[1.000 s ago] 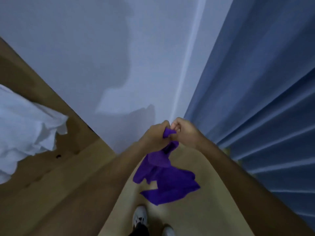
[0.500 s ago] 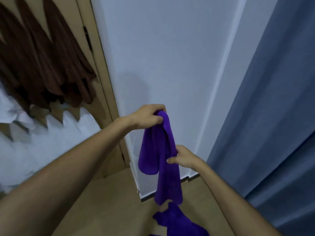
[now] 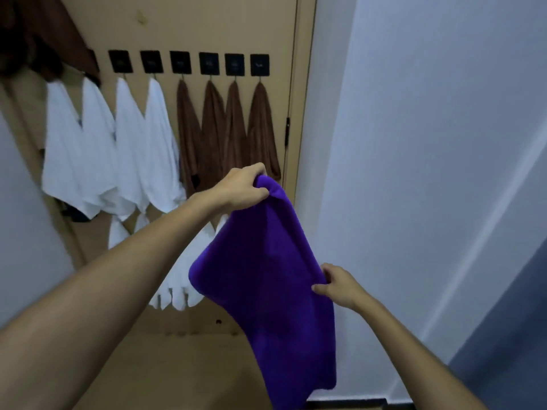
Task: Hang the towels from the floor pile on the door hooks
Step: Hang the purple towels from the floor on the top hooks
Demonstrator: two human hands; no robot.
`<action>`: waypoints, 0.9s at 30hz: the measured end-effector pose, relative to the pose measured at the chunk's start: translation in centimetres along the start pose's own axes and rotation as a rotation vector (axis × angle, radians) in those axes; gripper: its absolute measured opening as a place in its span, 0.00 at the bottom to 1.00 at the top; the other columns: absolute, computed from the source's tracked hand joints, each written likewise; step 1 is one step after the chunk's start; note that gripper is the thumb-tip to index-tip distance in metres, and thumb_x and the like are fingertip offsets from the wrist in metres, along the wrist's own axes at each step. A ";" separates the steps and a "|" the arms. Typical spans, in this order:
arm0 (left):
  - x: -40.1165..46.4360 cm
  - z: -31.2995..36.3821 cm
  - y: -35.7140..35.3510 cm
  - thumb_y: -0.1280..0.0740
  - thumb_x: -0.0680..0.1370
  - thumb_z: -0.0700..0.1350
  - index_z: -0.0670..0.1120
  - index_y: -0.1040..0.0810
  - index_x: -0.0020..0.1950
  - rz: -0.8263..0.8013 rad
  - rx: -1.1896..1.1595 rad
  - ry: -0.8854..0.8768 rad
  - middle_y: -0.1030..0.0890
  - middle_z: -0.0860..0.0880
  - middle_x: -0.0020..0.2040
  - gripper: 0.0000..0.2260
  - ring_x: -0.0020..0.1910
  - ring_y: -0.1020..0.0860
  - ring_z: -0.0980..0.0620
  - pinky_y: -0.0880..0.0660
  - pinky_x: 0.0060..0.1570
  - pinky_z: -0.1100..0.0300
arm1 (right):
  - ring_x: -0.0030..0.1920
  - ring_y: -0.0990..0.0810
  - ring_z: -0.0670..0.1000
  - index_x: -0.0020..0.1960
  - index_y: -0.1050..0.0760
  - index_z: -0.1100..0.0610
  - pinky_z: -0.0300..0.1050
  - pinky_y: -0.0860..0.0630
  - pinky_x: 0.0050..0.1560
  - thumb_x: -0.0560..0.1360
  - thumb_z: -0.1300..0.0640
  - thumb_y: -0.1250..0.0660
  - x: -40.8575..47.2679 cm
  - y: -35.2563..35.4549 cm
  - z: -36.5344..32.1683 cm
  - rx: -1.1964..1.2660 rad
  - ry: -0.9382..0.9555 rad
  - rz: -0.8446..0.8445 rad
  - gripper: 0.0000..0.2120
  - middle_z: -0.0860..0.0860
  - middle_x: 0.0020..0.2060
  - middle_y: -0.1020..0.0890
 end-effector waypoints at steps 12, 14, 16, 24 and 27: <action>-0.4 -10.3 11.8 0.36 0.73 0.42 0.43 0.28 0.44 0.280 -0.009 0.223 0.26 0.47 0.41 0.03 0.41 0.25 0.47 0.24 0.32 0.56 | 0.55 0.25 0.47 0.63 0.34 0.53 0.42 0.23 0.54 0.68 0.64 0.28 -0.7 -18.4 -23.3 -0.175 0.472 -0.488 0.28 0.50 0.57 0.25; -0.7 -12.7 13.6 0.36 0.73 0.41 0.42 0.28 0.48 0.334 -0.042 0.288 0.24 0.43 0.47 0.05 0.45 0.23 0.43 0.19 0.42 0.48 | 0.59 0.27 0.48 0.67 0.38 0.50 0.45 0.24 0.59 0.66 0.58 0.25 -0.2 -21.0 -23.8 -0.233 0.459 -0.560 0.35 0.48 0.62 0.28; -1.2 -14.7 15.4 0.36 0.73 0.41 0.42 0.28 0.49 0.396 -0.077 0.346 0.24 0.41 0.51 0.06 0.48 0.22 0.41 0.19 0.46 0.46 | 0.60 0.26 0.49 0.67 0.39 0.46 0.48 0.23 0.59 0.64 0.48 0.24 0.7 -23.1 -24.3 -0.190 0.422 -0.552 0.37 0.46 0.62 0.28; -3.1 -20.6 20.0 0.38 0.74 0.37 0.42 0.33 0.59 0.448 0.066 0.498 0.31 0.39 0.61 0.13 0.53 0.24 0.37 0.20 0.46 0.46 | 0.36 0.24 0.47 0.44 0.29 0.57 0.41 0.25 0.36 0.76 0.62 0.42 5.6 -23.4 -28.4 -0.121 0.444 -0.102 0.04 0.52 0.39 0.22; -3.1 -20.6 20.4 0.36 0.72 0.37 0.44 0.36 0.68 0.360 0.461 0.444 0.41 0.40 0.69 0.24 0.65 0.34 0.38 0.29 0.60 0.47 | 0.33 0.28 0.46 0.43 0.30 0.55 0.41 0.31 0.33 0.78 0.59 0.42 6.8 -21.3 -30.2 -0.088 0.473 0.000 0.06 0.50 0.36 0.24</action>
Point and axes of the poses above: each hand's wrist, its own x-axis towards the middle knuckle, its own y-axis out of the back of the hand, z = x × y, the point moved 10 cm from there along x, towards the middle knuckle
